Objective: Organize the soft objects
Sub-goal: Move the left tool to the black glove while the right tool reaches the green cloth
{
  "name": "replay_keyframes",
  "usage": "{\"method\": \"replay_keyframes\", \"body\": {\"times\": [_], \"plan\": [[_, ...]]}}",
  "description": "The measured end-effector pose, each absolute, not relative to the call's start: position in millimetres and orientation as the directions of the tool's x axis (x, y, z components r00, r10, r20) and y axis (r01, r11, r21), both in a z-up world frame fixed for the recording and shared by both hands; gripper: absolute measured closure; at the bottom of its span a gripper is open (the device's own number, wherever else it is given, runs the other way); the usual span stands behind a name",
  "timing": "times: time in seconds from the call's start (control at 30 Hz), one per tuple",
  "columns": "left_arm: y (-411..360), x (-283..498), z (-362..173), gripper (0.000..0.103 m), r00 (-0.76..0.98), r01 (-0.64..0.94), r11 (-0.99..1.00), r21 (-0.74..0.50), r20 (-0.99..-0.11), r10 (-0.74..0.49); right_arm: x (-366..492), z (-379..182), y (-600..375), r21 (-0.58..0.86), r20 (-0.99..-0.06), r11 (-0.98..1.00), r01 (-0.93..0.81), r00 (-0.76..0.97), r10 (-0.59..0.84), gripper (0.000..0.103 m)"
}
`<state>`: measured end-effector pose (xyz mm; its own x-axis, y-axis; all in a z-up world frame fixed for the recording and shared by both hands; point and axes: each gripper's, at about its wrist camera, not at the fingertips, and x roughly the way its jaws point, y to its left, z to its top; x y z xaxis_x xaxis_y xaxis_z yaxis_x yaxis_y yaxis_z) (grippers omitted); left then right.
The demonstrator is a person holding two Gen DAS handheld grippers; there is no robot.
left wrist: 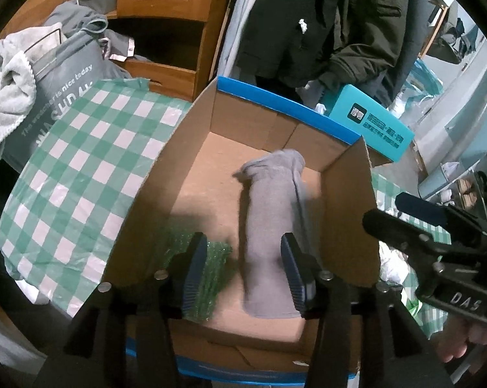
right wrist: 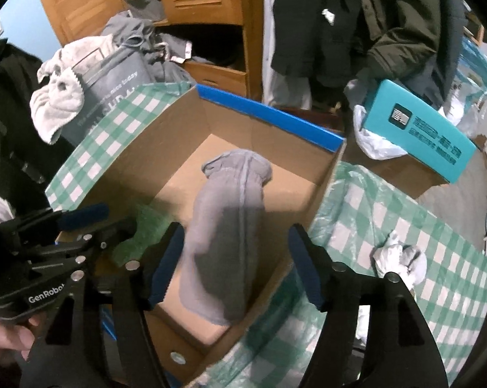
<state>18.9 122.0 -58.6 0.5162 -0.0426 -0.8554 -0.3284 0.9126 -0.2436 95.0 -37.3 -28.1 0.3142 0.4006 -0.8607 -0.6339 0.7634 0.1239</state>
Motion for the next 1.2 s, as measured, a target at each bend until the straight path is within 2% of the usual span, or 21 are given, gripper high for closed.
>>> {"method": "replay_keyframes", "body": {"times": [0.57, 0.67, 1.0, 1.2], "plan": [[71.7, 29.2, -47.0, 0.049, 0.53, -0.204, 0.942, -0.268, -0.839, -0.124, 92.3, -18.7, -87.8, 0.138, -0.86, 0.806, -0.576, 0.334, 0.386, 0.031], [61.3, 31.6, -47.3, 0.047, 0.531, -0.182, 0.946, -0.269, -0.836, -0.136, 91.1, -20.0, -100.8, 0.13, -0.864, 0.819, -0.559, 0.341, 0.37, 0.025], [18.5, 38.9, -49.9, 0.047, 0.502, -0.095, 0.96, -0.262, -0.846, -0.181, 90.4, -26.1, -153.9, 0.114, -0.877, 0.863, -0.492, 0.357, 0.32, 0.025], [-6.0, 41.6, -47.3, 0.038, 0.493, -0.034, 0.963, -0.266, -0.843, -0.215, 90.5, -28.7, -186.8, 0.106, -0.881, 0.892, -0.44, 0.374, 0.289, 0.025]]}}
